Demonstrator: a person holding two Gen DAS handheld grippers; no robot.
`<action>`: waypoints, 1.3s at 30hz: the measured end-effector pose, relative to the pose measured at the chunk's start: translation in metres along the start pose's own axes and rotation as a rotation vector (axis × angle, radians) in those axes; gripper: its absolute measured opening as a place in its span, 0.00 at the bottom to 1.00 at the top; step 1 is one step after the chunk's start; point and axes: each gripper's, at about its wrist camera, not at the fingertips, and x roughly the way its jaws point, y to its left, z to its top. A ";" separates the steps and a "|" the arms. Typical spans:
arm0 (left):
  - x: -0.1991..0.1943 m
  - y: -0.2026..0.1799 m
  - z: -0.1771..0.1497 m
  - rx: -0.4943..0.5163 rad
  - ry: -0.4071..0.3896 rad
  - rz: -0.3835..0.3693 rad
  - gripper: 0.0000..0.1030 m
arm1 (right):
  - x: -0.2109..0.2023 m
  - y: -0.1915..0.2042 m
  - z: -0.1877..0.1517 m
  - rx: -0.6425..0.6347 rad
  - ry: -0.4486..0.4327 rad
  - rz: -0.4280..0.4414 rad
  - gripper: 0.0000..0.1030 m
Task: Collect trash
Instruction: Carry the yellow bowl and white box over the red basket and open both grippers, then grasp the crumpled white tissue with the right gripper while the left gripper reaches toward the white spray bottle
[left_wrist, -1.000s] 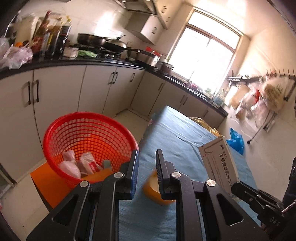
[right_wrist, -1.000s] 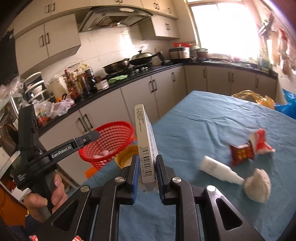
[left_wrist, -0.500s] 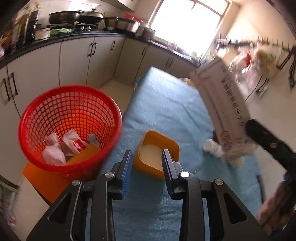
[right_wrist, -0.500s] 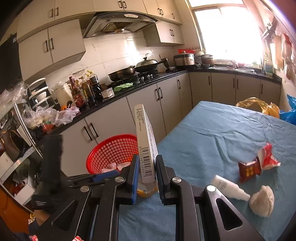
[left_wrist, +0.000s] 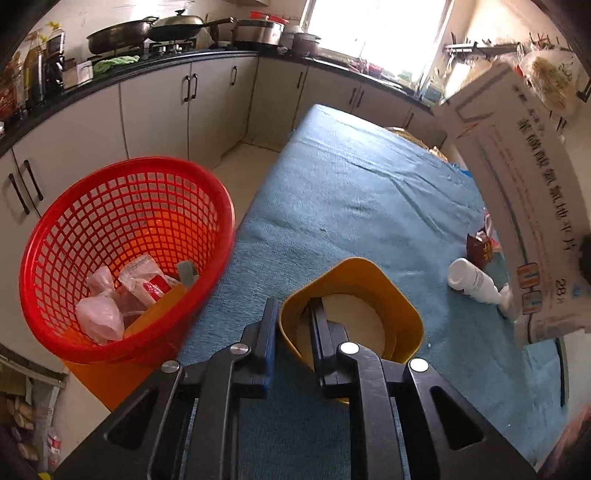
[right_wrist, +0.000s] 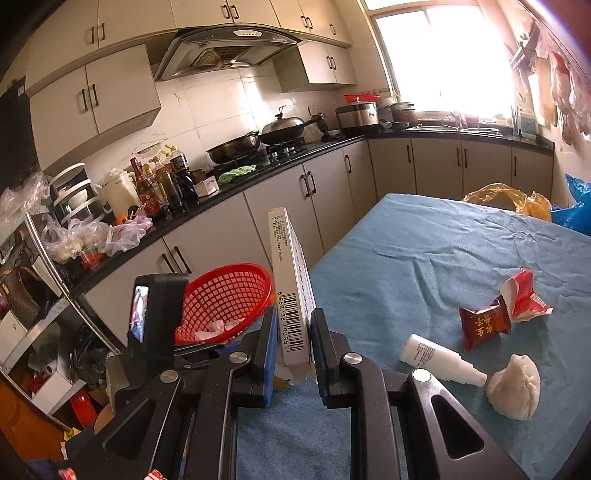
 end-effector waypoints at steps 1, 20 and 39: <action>-0.003 0.003 0.000 -0.008 -0.008 -0.009 0.15 | 0.001 0.001 0.000 -0.002 0.001 -0.001 0.19; -0.057 0.116 0.034 -0.206 -0.171 0.259 0.36 | 0.137 0.067 0.034 -0.035 0.183 0.135 0.31; -0.040 -0.037 0.012 0.093 -0.076 -0.041 0.56 | -0.041 -0.105 -0.021 0.109 0.027 -0.204 0.54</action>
